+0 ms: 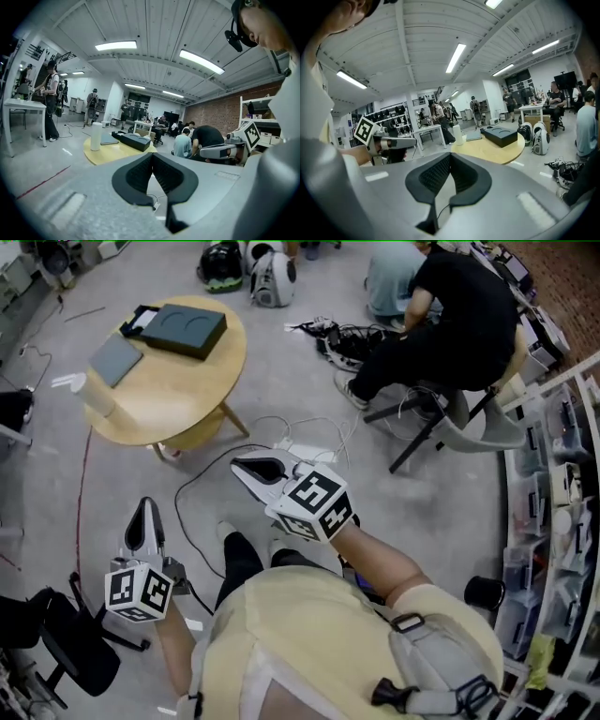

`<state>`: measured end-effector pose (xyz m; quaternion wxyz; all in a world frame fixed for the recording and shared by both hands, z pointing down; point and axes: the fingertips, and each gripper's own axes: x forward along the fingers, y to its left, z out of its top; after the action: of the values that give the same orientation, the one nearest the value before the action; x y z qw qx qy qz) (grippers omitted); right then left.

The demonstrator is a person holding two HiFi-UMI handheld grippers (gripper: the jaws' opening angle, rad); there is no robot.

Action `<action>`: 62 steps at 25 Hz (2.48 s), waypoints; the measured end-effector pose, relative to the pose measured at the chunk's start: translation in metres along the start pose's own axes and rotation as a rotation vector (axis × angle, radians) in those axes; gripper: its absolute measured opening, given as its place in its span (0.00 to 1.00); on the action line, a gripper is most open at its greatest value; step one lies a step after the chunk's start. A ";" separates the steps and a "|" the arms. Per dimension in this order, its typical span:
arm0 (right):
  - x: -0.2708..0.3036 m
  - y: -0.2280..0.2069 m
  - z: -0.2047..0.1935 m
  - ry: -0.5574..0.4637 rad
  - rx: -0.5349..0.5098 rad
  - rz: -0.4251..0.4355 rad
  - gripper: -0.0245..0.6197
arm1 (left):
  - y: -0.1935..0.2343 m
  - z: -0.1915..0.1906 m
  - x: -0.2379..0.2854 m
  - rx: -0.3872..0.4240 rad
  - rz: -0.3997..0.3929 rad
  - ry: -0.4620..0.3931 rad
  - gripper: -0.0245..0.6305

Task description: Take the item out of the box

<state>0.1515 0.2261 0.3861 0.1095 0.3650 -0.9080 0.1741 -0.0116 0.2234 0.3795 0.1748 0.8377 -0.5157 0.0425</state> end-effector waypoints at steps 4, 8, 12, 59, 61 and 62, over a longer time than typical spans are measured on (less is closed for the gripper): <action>0.030 0.000 0.004 0.021 -0.022 0.026 0.05 | 0.024 -0.001 0.008 0.003 0.023 0.006 0.04; 0.058 0.006 0.014 0.040 -0.034 0.025 0.05 | 0.050 0.001 0.014 -0.015 0.011 0.034 0.04; 0.095 0.007 0.028 0.052 -0.056 0.033 0.05 | 0.080 0.010 0.024 -0.008 0.011 0.047 0.04; 0.364 -0.170 0.165 0.197 -0.274 0.044 0.32 | 0.196 0.087 0.260 0.023 -0.026 0.087 0.08; 0.376 -0.185 0.169 0.215 -0.284 0.043 0.32 | 0.199 0.089 0.276 0.022 -0.023 0.093 0.11; 0.382 -0.191 0.171 0.225 -0.293 0.043 0.32 | 0.200 0.090 0.283 0.021 -0.022 0.097 0.11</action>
<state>0.0025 -0.2088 0.3994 0.2585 0.3037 -0.9133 0.0822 -0.0656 -0.1289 0.4167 0.1913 0.8421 -0.4968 0.0866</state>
